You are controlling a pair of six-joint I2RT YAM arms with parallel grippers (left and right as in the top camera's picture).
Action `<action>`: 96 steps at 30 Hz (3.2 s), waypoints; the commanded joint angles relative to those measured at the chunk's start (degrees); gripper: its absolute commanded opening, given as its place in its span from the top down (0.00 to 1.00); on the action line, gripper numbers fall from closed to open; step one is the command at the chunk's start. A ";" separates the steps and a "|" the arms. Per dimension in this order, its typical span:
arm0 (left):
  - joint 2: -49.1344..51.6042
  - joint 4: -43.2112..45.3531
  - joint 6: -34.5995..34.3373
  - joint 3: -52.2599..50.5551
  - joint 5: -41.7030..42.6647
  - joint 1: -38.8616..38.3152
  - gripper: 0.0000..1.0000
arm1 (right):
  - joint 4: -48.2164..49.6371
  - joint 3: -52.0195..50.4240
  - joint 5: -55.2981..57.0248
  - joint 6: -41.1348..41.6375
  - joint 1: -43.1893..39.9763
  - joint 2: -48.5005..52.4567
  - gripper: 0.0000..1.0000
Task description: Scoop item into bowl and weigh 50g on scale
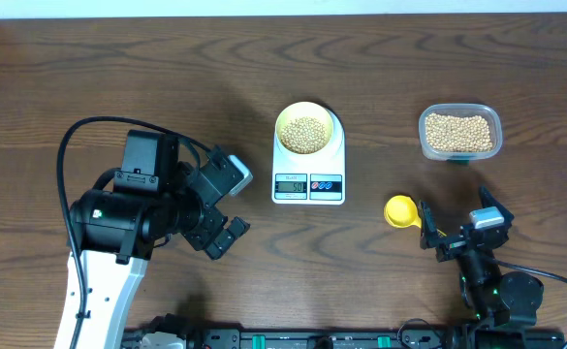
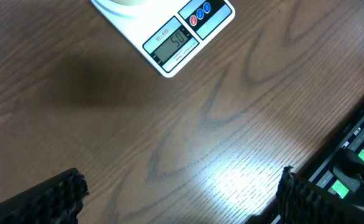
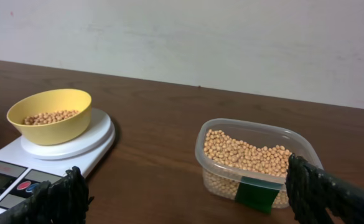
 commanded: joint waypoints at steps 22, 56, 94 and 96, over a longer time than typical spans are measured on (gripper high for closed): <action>-0.26 -0.22 0.57 0.70 0.92 0.24 0.00 | -0.09 -0.24 0.44 -0.35 0.44 -0.39 0.01; -39.85 -12.98 -27.76 0.24 -13.07 0.24 0.00 | -0.09 -0.24 0.46 -0.35 0.44 -0.37 0.01; -60.72 -0.79 -42.01 -5.33 -24.59 10.58 0.00 | -0.09 -0.24 0.44 -0.35 0.44 -0.37 0.01; -60.83 2.80 -41.99 -9.07 -24.59 10.58 0.00 | -0.09 -0.24 0.46 -0.35 0.44 -0.37 0.01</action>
